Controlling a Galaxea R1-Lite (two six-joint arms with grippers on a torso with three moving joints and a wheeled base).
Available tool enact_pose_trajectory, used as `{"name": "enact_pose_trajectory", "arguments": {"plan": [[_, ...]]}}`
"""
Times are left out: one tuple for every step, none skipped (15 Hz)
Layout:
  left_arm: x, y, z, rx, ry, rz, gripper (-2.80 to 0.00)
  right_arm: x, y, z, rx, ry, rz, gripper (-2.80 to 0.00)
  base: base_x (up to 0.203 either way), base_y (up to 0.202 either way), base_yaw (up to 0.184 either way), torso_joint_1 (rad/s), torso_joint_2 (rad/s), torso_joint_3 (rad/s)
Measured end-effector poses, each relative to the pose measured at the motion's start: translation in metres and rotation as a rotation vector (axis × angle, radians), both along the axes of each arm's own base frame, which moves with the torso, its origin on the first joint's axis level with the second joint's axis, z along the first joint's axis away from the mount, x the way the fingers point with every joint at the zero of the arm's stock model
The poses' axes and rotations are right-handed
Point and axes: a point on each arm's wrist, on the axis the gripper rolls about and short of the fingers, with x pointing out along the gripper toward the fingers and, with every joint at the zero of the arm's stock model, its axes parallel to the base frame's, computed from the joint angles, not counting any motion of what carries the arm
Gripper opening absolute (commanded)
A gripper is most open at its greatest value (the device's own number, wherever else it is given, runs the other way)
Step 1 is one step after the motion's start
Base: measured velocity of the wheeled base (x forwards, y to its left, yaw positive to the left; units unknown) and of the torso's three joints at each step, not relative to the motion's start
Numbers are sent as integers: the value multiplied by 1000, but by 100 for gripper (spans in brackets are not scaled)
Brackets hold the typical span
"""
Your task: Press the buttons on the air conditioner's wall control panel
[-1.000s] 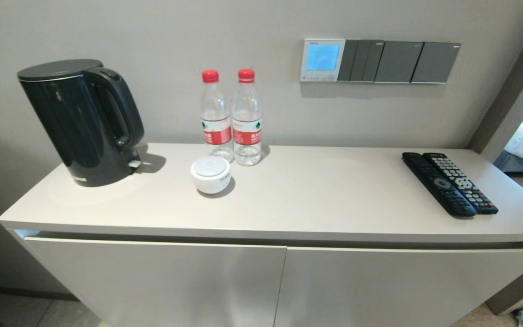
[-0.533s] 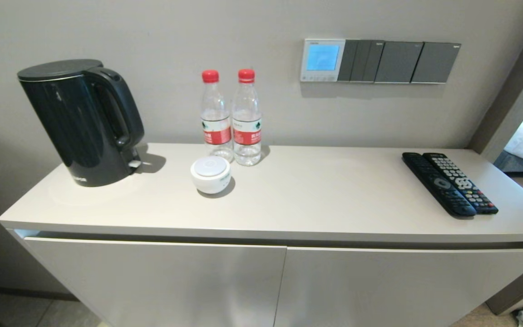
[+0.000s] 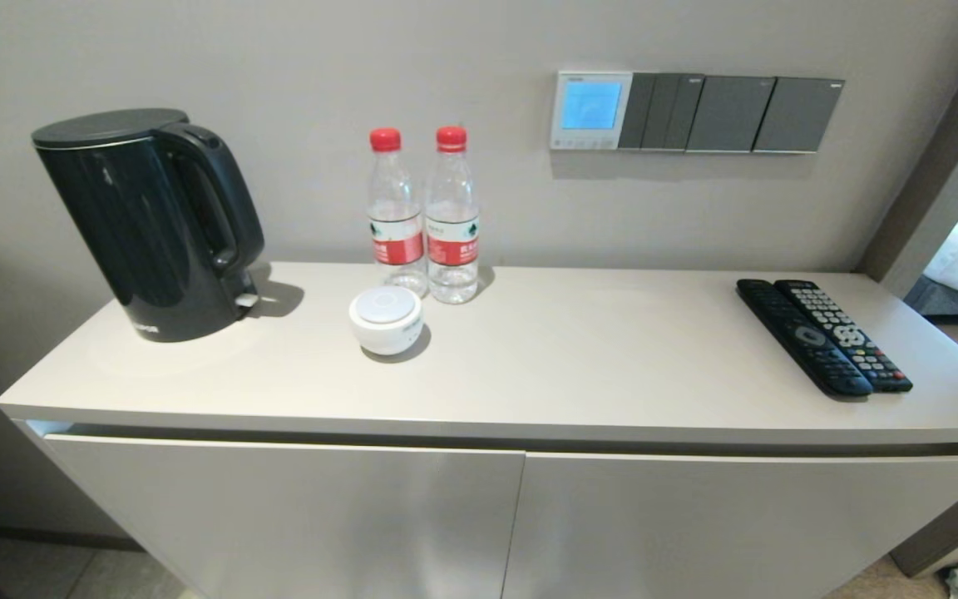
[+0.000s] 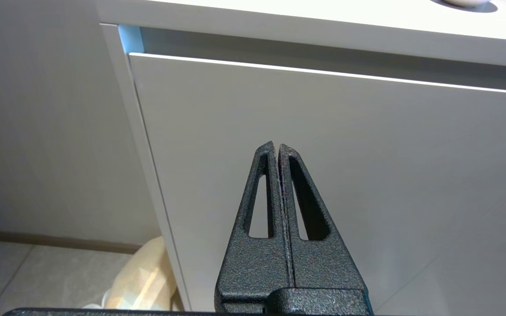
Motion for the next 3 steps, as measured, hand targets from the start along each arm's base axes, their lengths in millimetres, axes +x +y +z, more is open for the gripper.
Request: {"name": "enact_pose_trajectory", "arguments": {"plan": [[0,0,0,0,0,0,-280,0,0,0,0,0,0,-280,0,0,0,0,0,0],[0,0,0,0,0,0,-280,0,0,0,1,0,-1,-280,0,0,0,0,0,0],[0,0,0,0,0,0,-280,0,0,0,2,0,-1,-280,0,0,0,0,0,0]]}}
